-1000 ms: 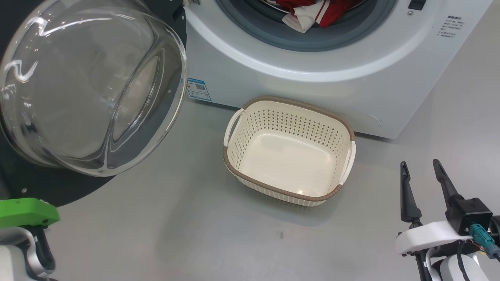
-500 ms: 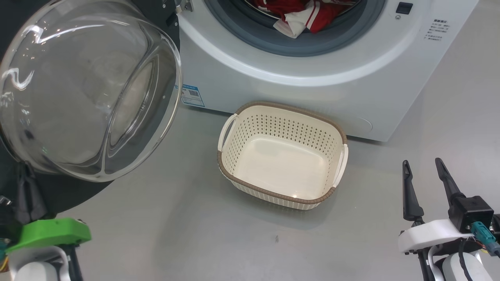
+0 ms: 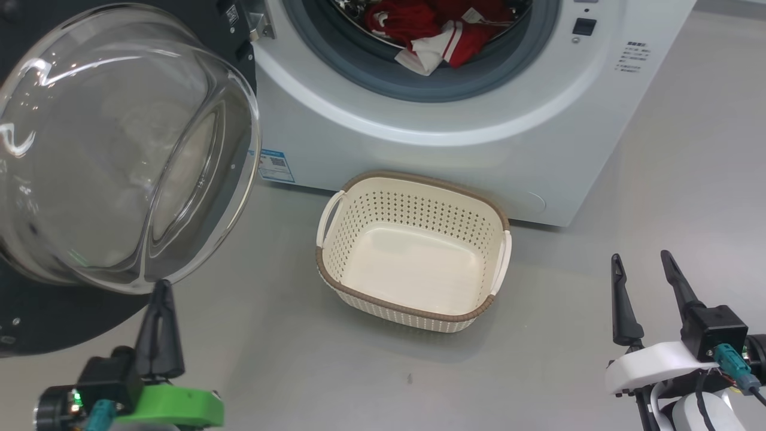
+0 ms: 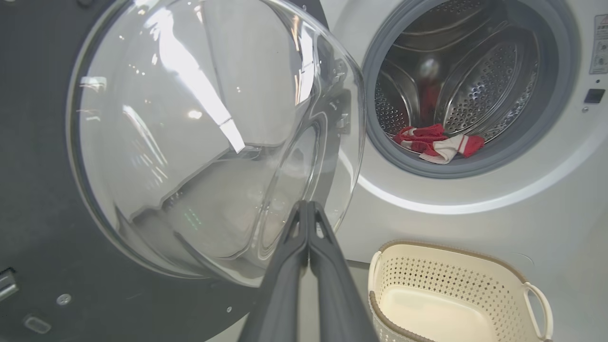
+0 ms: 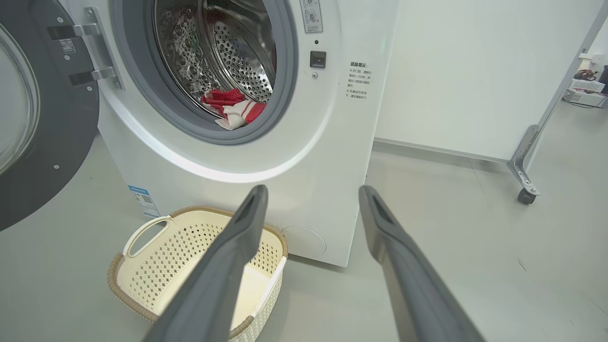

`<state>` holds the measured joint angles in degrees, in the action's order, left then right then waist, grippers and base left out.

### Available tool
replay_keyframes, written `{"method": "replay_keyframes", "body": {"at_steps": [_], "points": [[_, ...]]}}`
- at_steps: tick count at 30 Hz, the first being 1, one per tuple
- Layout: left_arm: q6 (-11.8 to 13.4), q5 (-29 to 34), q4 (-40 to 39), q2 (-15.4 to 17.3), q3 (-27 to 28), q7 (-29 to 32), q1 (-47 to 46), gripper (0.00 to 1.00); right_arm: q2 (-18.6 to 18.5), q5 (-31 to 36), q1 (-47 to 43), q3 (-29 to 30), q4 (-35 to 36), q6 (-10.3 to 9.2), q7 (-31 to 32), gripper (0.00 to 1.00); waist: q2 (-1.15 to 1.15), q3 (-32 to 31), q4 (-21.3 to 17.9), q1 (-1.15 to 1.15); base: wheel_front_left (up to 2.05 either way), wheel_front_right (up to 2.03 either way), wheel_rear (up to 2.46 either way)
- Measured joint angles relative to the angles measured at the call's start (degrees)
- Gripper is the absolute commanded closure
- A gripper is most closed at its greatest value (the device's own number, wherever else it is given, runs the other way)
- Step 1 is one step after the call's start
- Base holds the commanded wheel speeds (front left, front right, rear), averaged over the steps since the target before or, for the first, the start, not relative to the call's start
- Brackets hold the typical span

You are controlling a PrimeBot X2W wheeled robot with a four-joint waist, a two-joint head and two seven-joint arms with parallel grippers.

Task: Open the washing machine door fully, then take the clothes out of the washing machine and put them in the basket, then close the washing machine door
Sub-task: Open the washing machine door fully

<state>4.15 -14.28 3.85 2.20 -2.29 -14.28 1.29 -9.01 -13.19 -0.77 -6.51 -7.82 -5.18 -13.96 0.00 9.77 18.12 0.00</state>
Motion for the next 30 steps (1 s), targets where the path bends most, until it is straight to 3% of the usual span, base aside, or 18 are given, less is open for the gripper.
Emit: {"method": "replay_keyframes", "body": {"at_steps": [8, 9, 10, 11, 13, 14, 15, 30], "points": [[-1.4, 0.2, -0.5, 0.0, -4.6, 0.0, 1.8, 1.0, 0.8, 0.0, 0.0, -1.0, -0.6, 0.04, 0.0, 0.0, 0.0, -1.4, -2.8, 0.0, 0.0, 0.0, 0.0], [-1.4, 0.2, -0.5, 0.1, -4.9, 0.0, 1.8, 0.93, 0.8, 0.0, 0.0, -1.0, -0.7, 0.05, 0.0, 0.0, 0.0, -1.6, -3.2, 0.0, 0.0, 0.0, 0.0], [-1.4, 0.2, -0.5, 0.1, -5.3, 0.0, 1.9, 0.83, 0.8, 0.0, 0.0, -1.0, -0.8, 0.05, 0.0, 0.0, 0.0, -1.8, -3.6, 0.0, 0.0, 0.0, 0.0], [-1.4, 0.2, -0.5, 0.1, -5.6, 0.0, 2.0, 0.64, 0.8, 0.1, 0.0, -1.0, -0.8, 0.05, 0.0, 0.0, 0.0, -2.0, -4.1, 0.0, 0.0, 0.0, 0.0], [-1.4, 0.2, -0.2, 0.1, -6.1, 0.2, 2.2, 0.39, 0.8, 0.2, 0.0, -1.1, -1.0, 0.05, -0.1, 0.0, 0.0, -2.4, -5.1, 0.0, 0.0, 0.0, 0.0], [-1.4, 0.2, 0.1, 0.1, -6.3, 0.6, 2.4, 0.11, 0.8, 0.2, 0.0, -1.1, -1.0, 0.07, -0.1, 0.0, 0.0, -2.6, -5.6, 0.0, 0.0, 0.0, 0.0], [-1.4, 0.2, 0.2, 0.1, -6.3, 0.6, 2.6, 0.0, 0.8, 0.2, 0.0, -1.2, -1.1, 0.08, -0.1, 0.0, 0.0, -2.8, -6.2, 0.0, 0.0, 0.0, 0.0], [-0.3, 2.3, 1.5, 0.7, -6.0, 3.9, 2.7, 0.0, 1.8, 0.1, -2.2, -1.3, -1.7, 0.09, -0.1, 0.0, 0.0, -6.1, -14.4, 0.0, 0.0, 0.0, 0.0]]}}
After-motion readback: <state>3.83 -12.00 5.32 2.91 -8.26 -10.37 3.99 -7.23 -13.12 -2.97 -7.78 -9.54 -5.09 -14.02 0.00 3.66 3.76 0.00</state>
